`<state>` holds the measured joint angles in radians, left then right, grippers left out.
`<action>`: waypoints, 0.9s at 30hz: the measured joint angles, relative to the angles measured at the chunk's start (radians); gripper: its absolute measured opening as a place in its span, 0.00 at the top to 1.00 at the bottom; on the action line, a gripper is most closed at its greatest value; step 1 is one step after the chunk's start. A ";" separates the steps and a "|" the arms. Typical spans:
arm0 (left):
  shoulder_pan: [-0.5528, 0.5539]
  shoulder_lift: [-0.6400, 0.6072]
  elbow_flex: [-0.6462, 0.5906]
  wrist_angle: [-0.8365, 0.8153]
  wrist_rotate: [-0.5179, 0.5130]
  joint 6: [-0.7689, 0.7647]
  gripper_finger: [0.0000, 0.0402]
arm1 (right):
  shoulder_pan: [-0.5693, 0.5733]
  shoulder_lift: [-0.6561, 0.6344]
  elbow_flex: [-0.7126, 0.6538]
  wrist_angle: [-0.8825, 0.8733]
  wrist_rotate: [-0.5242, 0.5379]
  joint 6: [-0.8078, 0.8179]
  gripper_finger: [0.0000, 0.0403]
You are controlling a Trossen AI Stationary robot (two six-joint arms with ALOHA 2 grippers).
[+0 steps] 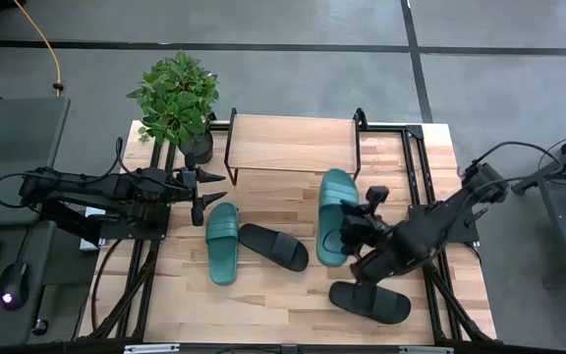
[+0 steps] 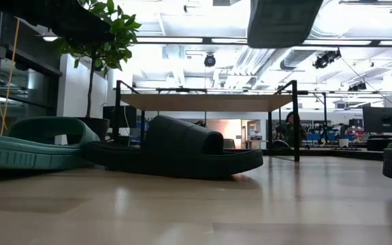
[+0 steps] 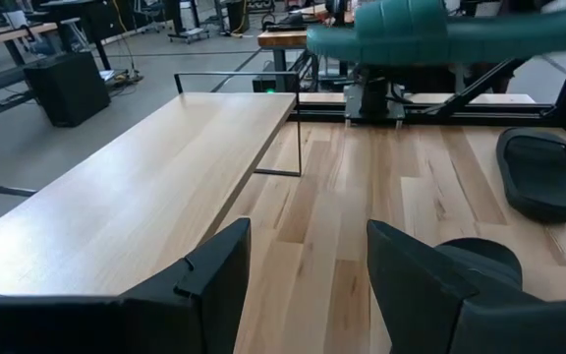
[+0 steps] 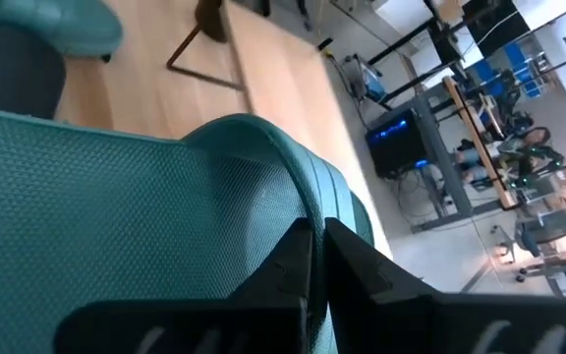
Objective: Pick and place slides into the shelf
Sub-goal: Put the right green slide on the shelf
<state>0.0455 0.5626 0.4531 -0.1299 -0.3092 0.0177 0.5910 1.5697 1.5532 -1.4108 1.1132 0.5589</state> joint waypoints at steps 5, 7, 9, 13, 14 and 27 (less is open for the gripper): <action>0.000 0.000 0.000 0.000 0.000 0.000 0.53 | -0.051 -0.084 0.000 0.014 0.012 -0.094 1.00; 0.000 0.000 0.000 0.001 0.000 0.002 0.53 | -0.074 -0.111 -0.003 0.025 0.013 -0.118 1.00; 0.000 0.000 0.000 0.000 0.000 0.002 0.53 | -0.092 -0.147 -0.036 0.068 0.025 -0.175 1.00; 0.000 0.000 0.000 0.001 0.000 0.004 0.53 | -0.147 -0.260 -0.154 0.256 -0.007 -0.334 1.00; 0.000 0.000 0.000 0.001 0.000 0.004 0.53 | -0.165 -0.297 -0.193 0.328 -0.033 -0.388 1.00; 0.000 0.000 0.000 0.002 -0.027 0.004 0.53 | -0.564 -0.603 -0.614 1.076 -0.384 -0.933 1.00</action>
<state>0.0456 0.5629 0.4533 -0.1284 -0.3363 0.0219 0.0268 0.9664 0.9390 -0.3343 0.7297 -0.3737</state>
